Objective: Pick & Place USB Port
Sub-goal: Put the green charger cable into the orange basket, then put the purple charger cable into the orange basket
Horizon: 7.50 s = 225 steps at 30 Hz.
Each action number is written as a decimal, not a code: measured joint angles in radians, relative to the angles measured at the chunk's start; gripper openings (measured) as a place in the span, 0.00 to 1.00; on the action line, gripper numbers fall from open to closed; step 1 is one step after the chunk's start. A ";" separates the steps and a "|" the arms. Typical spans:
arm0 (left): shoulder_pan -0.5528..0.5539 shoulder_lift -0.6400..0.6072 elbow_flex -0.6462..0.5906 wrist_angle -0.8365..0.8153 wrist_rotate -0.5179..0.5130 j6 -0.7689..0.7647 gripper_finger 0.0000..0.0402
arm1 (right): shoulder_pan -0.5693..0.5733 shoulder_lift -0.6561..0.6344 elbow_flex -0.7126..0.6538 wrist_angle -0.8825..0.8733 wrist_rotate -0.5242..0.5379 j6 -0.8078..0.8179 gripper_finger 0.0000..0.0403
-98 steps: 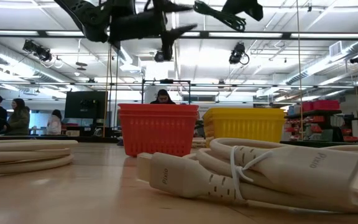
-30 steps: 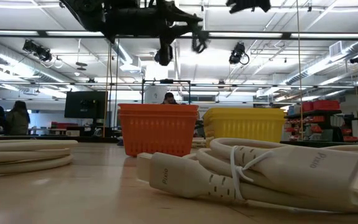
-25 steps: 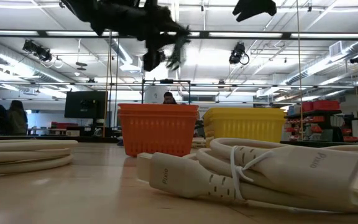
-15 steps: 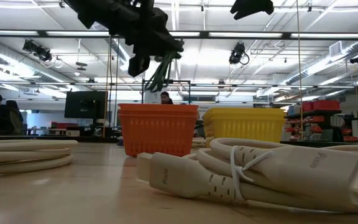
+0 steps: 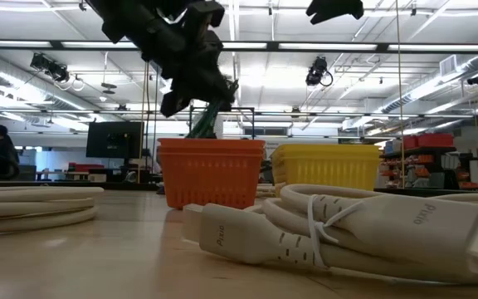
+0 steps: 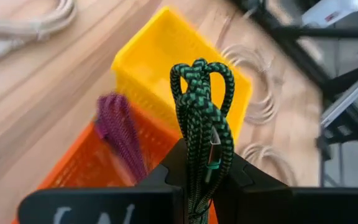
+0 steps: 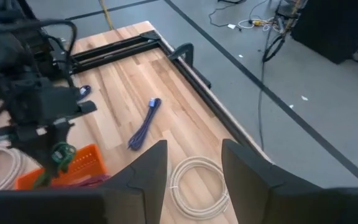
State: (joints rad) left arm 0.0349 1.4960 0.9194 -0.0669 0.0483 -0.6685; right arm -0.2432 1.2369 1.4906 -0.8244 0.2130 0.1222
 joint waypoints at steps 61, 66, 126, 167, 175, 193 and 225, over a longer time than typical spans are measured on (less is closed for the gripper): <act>0.541 0.048 0.000 -0.399 0.055 -0.369 0.42 | 0.000 0.001 0.000 0.020 -0.021 -0.018 0.38; 0.554 0.049 0.000 -0.409 0.024 -0.378 0.42 | 0.000 0.001 0.000 0.020 -0.021 -0.046 0.38; 0.498 0.279 0.222 -0.377 0.354 0.361 0.29 | 0.002 0.000 -0.001 -0.011 -0.048 -0.131 0.38; 0.408 0.466 0.364 -0.559 -0.218 1.364 0.40 | 0.014 0.000 -0.001 -0.006 -0.046 0.038 0.38; 0.411 0.483 0.418 -0.550 -0.238 1.366 0.50 | 0.019 0.000 -0.001 -0.006 -0.046 0.045 0.38; 0.447 0.549 0.440 -0.552 -0.177 1.361 0.44 | 0.042 0.000 -0.001 -0.015 -0.048 0.061 0.38; 0.390 -0.151 0.435 -0.532 0.020 0.437 0.03 | 0.048 0.076 -0.001 0.104 -0.127 -0.005 0.38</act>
State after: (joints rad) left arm 0.4253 1.3451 1.3540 -0.5989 0.0683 -0.2317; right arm -0.1947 1.3125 1.4899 -0.7202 0.0860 0.1168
